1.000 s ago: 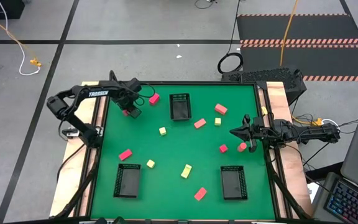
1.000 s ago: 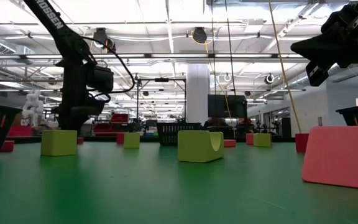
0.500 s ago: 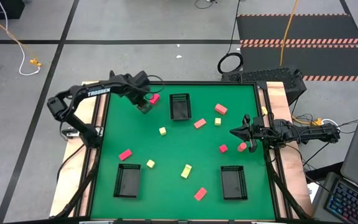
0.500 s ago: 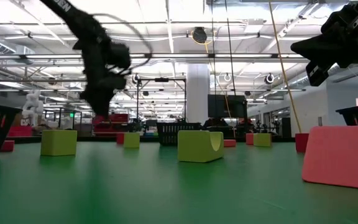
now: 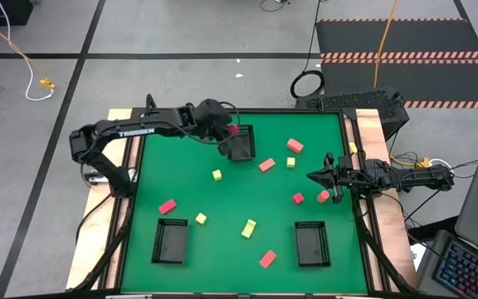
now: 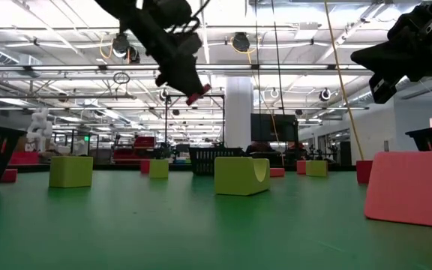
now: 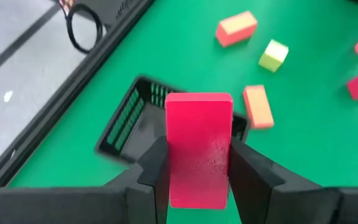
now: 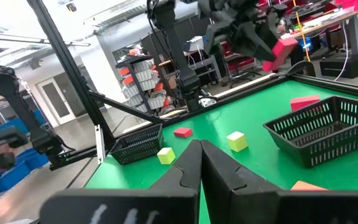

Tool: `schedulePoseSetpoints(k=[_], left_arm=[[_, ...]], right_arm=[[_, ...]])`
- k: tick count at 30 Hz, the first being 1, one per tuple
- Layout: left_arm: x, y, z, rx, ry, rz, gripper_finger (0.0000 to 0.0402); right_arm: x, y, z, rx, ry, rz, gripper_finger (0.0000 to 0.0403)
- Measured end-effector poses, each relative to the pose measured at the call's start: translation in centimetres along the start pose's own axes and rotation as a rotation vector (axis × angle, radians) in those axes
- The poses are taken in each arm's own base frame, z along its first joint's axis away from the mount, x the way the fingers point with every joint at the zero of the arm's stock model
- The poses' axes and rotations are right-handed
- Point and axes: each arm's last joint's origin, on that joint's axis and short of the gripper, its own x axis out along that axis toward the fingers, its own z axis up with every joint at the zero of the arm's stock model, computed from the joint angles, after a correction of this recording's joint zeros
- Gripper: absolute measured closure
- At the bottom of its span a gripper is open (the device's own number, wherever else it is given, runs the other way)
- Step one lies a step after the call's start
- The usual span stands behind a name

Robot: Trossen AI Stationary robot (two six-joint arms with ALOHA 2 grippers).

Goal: Sort & place blocks by color
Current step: Put the red block into the top black bin

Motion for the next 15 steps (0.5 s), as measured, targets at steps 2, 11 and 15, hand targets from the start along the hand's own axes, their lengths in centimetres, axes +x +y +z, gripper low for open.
schedulePoseSetpoints(k=[2,11,15], left_arm=[[1.2,0.0,-0.2,0.002,0.011,0.001,0.0278],[6.1,0.0,-1.5,0.033,0.070,0.002,0.0278],[6.2,0.0,-1.5,0.037,0.062,-0.001,0.0278]], right_arm=[[0.0,0.0,0.0,0.000,0.000,0.000,0.0403],[0.0,0.0,0.0,-0.003,-0.002,0.000,0.0403],[0.0,0.0,0.0,-0.003,-0.003,0.001,0.0403]])
